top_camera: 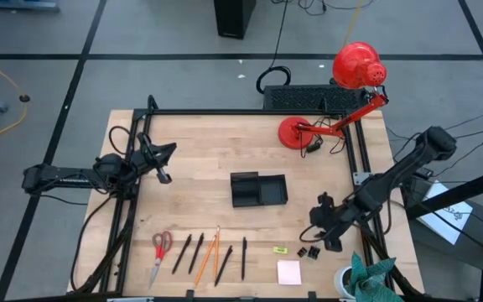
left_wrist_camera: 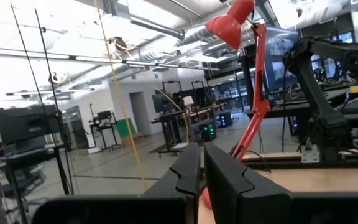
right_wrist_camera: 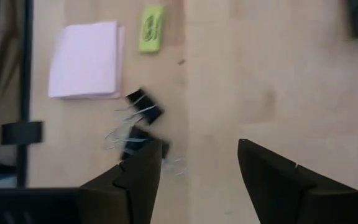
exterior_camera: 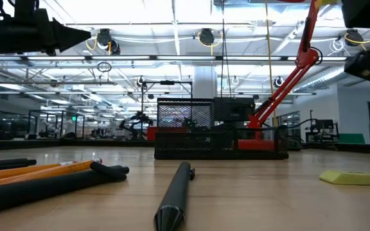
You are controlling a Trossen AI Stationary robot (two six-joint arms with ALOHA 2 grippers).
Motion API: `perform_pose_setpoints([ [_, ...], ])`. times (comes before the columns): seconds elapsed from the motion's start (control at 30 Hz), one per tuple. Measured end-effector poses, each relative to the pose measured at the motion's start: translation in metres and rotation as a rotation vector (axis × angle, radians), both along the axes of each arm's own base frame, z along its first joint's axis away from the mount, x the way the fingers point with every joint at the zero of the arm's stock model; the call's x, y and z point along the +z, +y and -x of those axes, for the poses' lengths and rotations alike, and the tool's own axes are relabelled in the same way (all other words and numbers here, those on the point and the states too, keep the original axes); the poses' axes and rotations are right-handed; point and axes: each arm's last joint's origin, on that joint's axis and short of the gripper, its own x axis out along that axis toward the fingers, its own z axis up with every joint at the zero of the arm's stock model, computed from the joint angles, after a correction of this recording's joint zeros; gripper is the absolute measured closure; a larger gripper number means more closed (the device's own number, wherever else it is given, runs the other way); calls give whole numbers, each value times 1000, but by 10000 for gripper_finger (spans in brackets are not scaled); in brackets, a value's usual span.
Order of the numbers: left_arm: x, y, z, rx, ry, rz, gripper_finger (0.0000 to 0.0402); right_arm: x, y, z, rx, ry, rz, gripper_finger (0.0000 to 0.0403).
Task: Pick and place office supplies into organizer
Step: Put the right black binder clip into the black desk organizer
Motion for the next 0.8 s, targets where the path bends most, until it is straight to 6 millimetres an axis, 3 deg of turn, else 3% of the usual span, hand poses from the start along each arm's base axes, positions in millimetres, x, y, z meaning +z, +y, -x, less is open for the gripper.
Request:
perform_pose_setpoints([
  [0.3,2,0,1,9,-13,-25,371,-9,5,-2,-99,121,-87,195],
  [0.47,2,0,1,10,-11,-27,371,-11,14,-3,-56,150,-153,195],
  [0.8,2,0,1,8,-11,-22,371,-25,18,-6,-60,165,-72,195],
])
